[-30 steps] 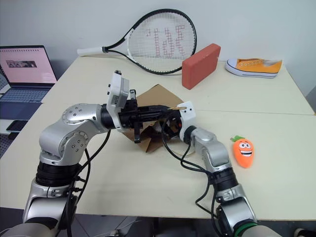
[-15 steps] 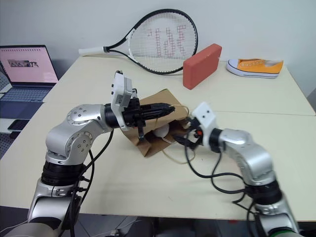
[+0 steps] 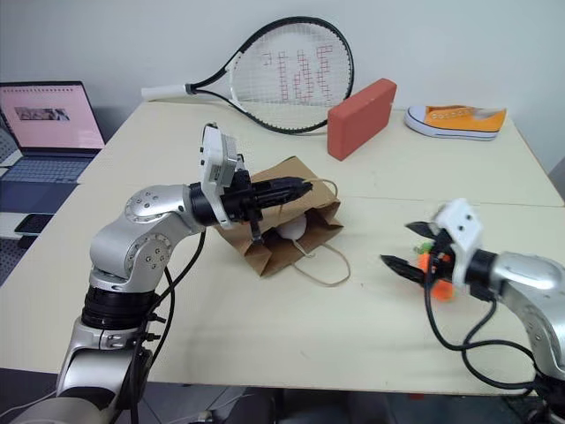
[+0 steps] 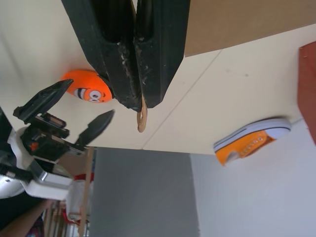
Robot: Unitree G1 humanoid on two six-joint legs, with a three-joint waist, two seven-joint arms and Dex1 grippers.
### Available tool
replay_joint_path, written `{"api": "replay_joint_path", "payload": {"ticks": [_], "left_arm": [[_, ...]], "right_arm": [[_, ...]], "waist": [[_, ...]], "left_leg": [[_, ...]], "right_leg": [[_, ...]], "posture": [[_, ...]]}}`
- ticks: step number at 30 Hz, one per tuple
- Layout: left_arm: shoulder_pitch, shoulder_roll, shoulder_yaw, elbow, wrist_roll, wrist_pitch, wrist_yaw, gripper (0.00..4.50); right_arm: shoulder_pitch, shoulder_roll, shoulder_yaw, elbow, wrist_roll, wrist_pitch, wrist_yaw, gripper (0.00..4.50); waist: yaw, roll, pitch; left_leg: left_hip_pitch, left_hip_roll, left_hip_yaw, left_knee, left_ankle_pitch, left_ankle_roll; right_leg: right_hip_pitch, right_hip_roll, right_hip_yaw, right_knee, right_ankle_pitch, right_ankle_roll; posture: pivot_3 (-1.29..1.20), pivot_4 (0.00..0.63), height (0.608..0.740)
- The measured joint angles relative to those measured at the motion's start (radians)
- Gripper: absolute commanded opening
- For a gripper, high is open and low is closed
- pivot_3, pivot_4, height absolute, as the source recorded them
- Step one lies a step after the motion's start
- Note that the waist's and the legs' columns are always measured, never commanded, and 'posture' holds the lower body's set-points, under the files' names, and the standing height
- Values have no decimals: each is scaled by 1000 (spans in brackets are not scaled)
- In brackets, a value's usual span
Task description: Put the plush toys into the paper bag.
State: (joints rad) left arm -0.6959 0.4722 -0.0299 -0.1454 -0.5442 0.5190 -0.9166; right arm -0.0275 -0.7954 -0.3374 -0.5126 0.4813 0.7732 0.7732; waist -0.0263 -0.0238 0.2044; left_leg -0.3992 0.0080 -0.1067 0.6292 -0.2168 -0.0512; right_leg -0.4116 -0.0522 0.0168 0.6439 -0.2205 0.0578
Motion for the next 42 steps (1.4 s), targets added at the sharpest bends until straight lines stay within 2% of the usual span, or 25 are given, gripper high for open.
{"api": "replay_joint_path", "payload": {"ticks": [3,7,12,18,22,32,36,42], "left_arm": [[-5,-19,0,5,3,-12,18,0],[-7,-40,-3,17,10,-27,33,0],[-7,-47,-3,19,17,-30,34,0],[-6,-59,-4,19,19,-30,35,0],[-5,-60,-4,19,21,-30,35,0],[18,-31,2,11,15,-22,35,0],[18,-21,23,11,9,-20,32,0],[15,-5,38,9,-49,33,8,0]], "right_arm": [[85,14,-78,7,0,0,-32,4473],[159,101,-161,16,44,15,-73,4473],[253,136,-174,65,48,18,-98,4473],[209,175,-114,149,39,14,-141,4473],[160,188,-28,191,4,-29,-149,3588],[110,197,10,244,-9,-101,-154,108],[82,162,24,230,1,-94,-122,19],[-25,131,148,50,127,40,-62,19]], "waist": [[1,0,0],[-3,0,0],[-2,0,0],[-5,0,0],[-5,0,0],[-4,0,0],[-5,0,0],[-7,0,0]], "left_leg": [[0,0,0,0,0,0],[1,0,0,0,0,0],[1,0,1,0,0,0],[2,0,2,1,0,0],[2,0,1,0,0,0],[2,0,1,1,0,0],[2,0,1,0,0,0],[2,0,0,0,0,0]], "right_leg": [[0,0,0,0,0,0],[1,0,1,0,0,0],[1,0,1,0,-2,-3],[1,0,2,0,-3,-5],[1,0,2,0,-3,-5],[2,0,2,0,-2,-4],[2,0,2,1,-2,-4],[1,0,1,1,-1,-1]], "posture": [[0,150,740],[0,150,740],[0,150,740],[0,150,740],[0,150,740],[0,150,740],[0,150,740],[0,150,740]]}}
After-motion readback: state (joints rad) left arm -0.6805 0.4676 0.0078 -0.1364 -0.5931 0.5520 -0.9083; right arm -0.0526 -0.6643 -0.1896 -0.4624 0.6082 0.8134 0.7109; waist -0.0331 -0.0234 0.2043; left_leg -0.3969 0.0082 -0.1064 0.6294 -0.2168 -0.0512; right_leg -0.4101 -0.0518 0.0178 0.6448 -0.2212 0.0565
